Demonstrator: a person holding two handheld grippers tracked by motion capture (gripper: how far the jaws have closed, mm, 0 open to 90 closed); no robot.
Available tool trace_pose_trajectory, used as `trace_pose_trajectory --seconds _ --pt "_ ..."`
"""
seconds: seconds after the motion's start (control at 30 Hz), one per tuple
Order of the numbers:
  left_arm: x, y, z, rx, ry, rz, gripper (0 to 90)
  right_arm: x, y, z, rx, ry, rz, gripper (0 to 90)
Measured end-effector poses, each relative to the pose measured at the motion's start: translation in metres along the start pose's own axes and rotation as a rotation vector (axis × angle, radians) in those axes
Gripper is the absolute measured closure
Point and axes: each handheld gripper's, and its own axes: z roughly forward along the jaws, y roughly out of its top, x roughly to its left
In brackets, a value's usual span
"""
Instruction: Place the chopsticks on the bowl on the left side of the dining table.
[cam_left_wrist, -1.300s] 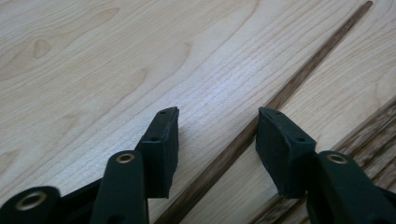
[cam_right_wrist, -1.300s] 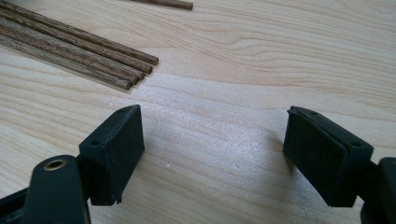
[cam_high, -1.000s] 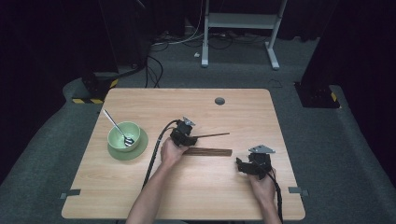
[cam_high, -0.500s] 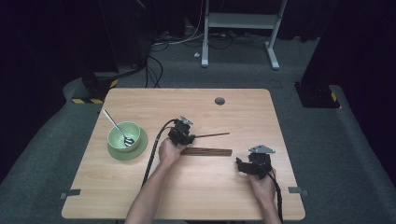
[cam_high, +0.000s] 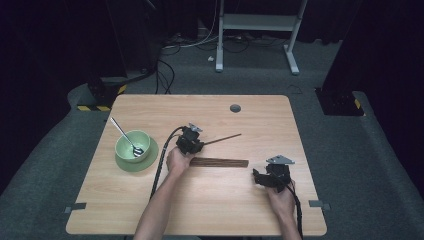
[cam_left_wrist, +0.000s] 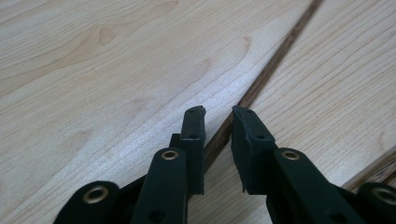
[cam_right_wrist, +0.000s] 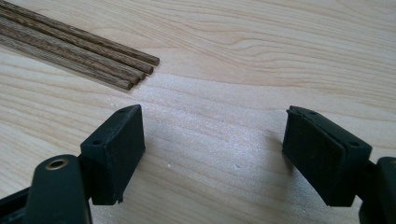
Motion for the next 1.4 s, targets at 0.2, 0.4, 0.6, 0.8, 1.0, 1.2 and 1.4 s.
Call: trace_pose_trajectory --seconds 0.2,0.4,0.6,0.8,1.0,1.2,1.4 --pt "0.005 -0.001 -0.001 0.002 0.019 -0.014 76.0 0.0 0.0 0.0 0.0 0.0 0.0 20.4" --pt "0.012 -0.004 -0.004 0.006 0.038 -0.025 78.1 0.0 0.0 0.0 0.0 0.0 0.0 20.4" --pt "0.017 -0.006 -0.007 0.019 0.082 0.007 83.0 0.0 0.0 0.0 -0.001 0.0 -0.001 20.6" --pt "0.023 -0.008 -0.007 0.006 0.075 -0.017 83.1 0.0 0.0 0.0 0.0 0.001 -0.001 20.8" --pt "0.023 -0.009 -0.007 -0.001 0.078 0.001 83.3 0.0 0.0 0.0 0.0 0.001 -0.002 20.8" --pt "0.021 -0.008 -0.007 0.009 0.098 0.026 83.7 0.0 0.0 0.0 0.0 0.001 -0.002 20.8" --pt "0.021 -0.009 -0.013 0.017 0.109 0.05 84.0 0.0 0.0 0.0 0.0 0.0 -0.001 20.8"
